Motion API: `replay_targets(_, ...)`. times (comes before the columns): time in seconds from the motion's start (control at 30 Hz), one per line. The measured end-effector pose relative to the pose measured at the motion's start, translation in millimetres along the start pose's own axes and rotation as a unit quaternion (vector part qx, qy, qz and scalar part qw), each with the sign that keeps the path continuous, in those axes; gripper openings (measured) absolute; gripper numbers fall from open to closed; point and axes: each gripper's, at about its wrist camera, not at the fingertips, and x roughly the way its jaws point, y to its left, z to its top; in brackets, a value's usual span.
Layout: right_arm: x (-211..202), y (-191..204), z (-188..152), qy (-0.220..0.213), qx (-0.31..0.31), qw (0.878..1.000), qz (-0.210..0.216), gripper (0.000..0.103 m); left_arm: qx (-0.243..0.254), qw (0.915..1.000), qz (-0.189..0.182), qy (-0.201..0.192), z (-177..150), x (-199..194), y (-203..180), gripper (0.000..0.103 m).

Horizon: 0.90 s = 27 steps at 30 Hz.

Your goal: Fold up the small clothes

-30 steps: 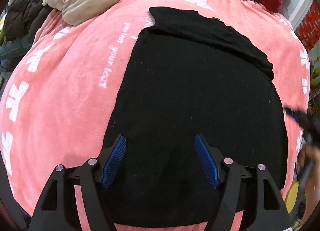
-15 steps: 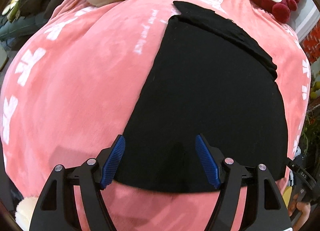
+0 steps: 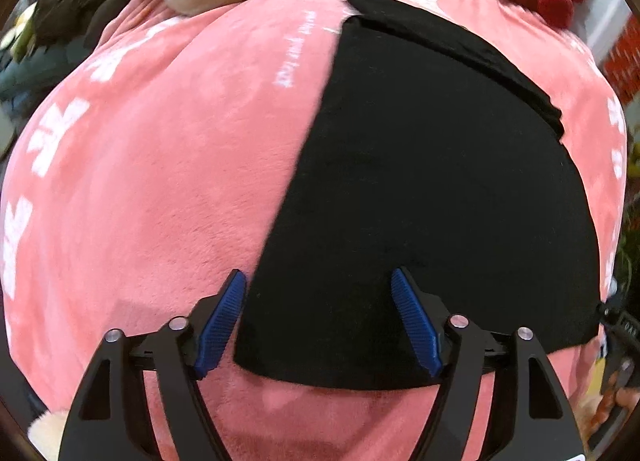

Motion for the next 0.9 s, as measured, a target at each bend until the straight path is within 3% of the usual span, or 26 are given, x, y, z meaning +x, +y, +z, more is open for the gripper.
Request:
replay_targets(0.07,-2,2,0,0.006,-0.003,1.0,0.008,0.037,0.012,0.9998,-0.01,0.01,2,-4,-6,0.042)
replay_targets(0.13,-5,4,-1,0.013,-0.007,1.0,0.016,0.018,0.015,0.999,-0.028,0.03,4,-7,-12,0.004)
replay_targets(0.2,-8,5,-2,0.016,-0.002,1.0,0.018,0.006,0.017,0.9988,-0.026,0.039,5,-9,-18,0.004)
replay_targets(0.47,-39,7,0,-0.002,0.007,1.0,0.029,0.004,0.053,0.9984,-0.008,0.021,8,-47,-42,0.004)
replay_targets(0.9,-88,-7,-12,-0.027,-0.011,0.999,0.04,0.002,0.057,0.9982,-0.014,0.002,-11,-106,-31,0.001)
